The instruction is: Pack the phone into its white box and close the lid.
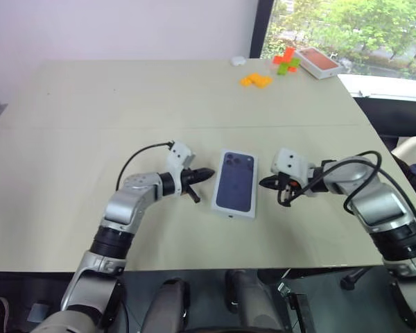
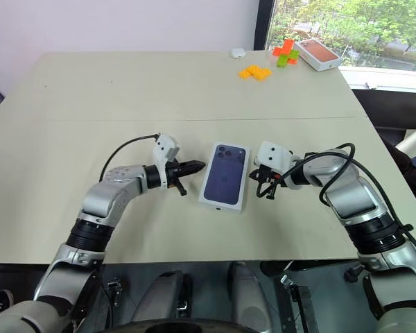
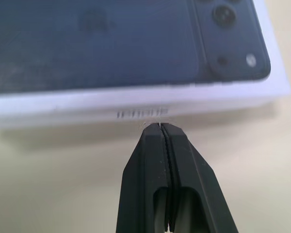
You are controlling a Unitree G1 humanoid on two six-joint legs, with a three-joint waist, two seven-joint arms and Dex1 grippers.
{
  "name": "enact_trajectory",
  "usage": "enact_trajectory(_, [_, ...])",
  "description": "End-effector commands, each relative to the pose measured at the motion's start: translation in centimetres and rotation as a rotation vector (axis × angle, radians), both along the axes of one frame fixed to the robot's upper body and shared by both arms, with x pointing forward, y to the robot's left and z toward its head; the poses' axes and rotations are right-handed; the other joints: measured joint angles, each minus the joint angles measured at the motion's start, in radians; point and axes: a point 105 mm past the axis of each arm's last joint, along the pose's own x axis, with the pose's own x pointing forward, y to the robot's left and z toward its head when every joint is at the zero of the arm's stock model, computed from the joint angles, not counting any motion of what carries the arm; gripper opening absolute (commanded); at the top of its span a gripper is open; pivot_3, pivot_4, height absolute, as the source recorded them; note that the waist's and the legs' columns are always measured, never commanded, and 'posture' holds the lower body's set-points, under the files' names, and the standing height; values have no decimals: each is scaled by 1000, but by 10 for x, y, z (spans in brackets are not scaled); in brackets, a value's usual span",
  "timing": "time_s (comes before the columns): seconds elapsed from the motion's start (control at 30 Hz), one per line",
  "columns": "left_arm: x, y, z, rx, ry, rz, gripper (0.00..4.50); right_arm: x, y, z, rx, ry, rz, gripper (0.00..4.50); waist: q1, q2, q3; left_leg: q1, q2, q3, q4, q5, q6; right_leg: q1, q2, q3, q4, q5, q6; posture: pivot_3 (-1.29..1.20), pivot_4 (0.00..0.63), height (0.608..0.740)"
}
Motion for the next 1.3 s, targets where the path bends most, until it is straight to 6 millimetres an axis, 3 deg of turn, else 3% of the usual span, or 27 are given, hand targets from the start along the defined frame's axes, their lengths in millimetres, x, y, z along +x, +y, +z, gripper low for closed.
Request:
enact_trajectory(0.03, [2,11,15,-17,-55,8,0,-3,0,14,2,-37,29,30,-2,0,0,0,0,0,0,0,0,0,0,0,0,0,0,0,150,740])
enact_trajectory(0.23, [14,13,32,-63,-109,38,0,15,-5,36,53,-122,-25,30,0,0,0,0,0,0,0,0,0,0,0,0,0,0,0,0,150,740])
enact_trajectory(0.43, [39,-18,41,-76,-217,81,0,48,4,53,129,-267,-123,30,5,0,0,0,-1,0,1,0,0,1,0,0,0,1,0,0,150,740])
enact_trajectory(0.63, [45,-46,34,-15,-272,52,0,54,17,43,137,-274,-127,30,2,0,0,-1,-2,1,1,0,0,0,-1,0,0,1,1,0,150,740])
enact_trajectory(0.77, [29,-60,5,75,-222,-52,0,42,22,9,59,-189,-96,30,0,0,0,0,-2,1,1,0,0,0,-1,0,0,2,2,0,150,740])
enact_trajectory(0.83, [21,-59,-6,111,-202,-92,0,31,26,1,55,-145,-62,30,0,1,-1,0,-2,1,1,0,0,1,0,0,0,2,2,0,150,740])
enact_trajectory(0.97, [2,-48,-25,184,-133,-182,0,10,29,-2,66,-70,4,30,-4,1,-1,6,0,1,0,0,0,6,1,0,0,2,2,0,150,740])
enact_trajectory(1.07, [-7,-40,-28,200,-112,-215,0,-5,32,-3,72,-21,68,30,-4,1,-2,18,1,0,-2,-2,3,18,2,0,-3,1,2,0,150,740])
enact_trajectory(1.3, [-34,-7,-31,232,-30,-280,0,-33,38,1,130,78,156,30,-6,1,-2,17,2,-1,-2,-2,3,17,2,0,-3,0,3,0,150,740])
